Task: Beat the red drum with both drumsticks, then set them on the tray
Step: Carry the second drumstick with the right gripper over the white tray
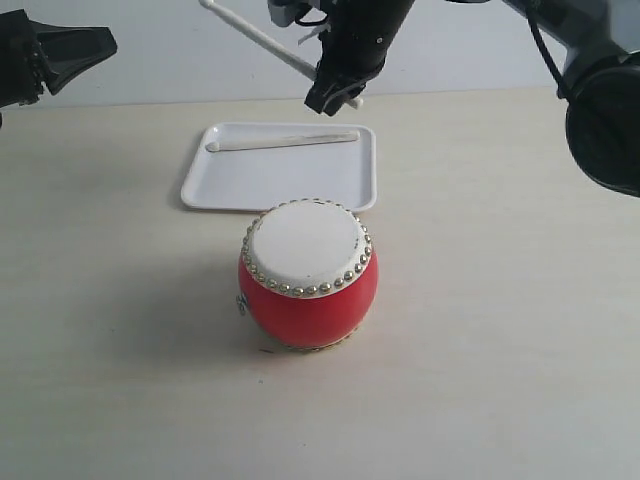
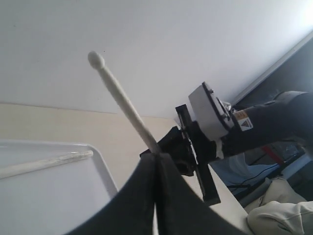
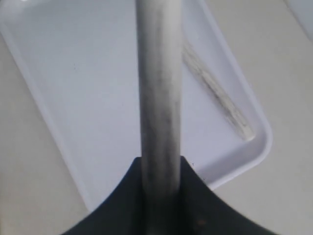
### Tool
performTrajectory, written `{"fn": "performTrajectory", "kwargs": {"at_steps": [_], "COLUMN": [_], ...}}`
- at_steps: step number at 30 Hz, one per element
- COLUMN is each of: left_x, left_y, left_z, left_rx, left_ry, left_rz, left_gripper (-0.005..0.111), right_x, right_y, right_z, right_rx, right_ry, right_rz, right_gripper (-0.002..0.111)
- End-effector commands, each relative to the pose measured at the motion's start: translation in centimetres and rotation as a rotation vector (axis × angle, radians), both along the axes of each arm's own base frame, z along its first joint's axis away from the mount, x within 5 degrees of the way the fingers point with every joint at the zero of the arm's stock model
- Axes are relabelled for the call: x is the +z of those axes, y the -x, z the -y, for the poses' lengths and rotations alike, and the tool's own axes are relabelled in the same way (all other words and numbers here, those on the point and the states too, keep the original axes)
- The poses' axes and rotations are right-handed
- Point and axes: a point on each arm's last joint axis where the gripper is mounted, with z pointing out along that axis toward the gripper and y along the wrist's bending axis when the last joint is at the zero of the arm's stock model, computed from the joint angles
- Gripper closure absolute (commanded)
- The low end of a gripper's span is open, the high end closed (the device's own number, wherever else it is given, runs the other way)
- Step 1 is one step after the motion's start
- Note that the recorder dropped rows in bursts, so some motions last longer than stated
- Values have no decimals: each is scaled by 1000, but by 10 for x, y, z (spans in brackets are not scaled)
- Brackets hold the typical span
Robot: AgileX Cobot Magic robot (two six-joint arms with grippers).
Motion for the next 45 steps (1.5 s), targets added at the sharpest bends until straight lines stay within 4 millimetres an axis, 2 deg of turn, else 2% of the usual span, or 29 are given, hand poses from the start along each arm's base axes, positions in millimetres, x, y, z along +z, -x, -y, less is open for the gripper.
{"fn": "performTrajectory", "kwargs": {"at_steps": [1,7,19,28,45], "left_x": [1,4,8,8,8], "left_y": [0,0,2,2,2], "left_z": [-1,-1,-1,-1,0], "left_rx": [-1,2,0,0,-2], "left_ry": [2,4,3,3,3], "left_rz": [2,8,21,21,21], "left_gripper": [107,107,107,107,107], "right_x": [-14,-41,-80,-90,-89], "right_y": [-4,-7,-10,-12,-17], "right_z": [0,1,2,2,2], "right_rx": [119,230,316,317,307], "right_ry": [41,116,180,191,196], "right_rz": [30,13,-26,-17,29], "right_gripper": [108,108,108,108,108]}}
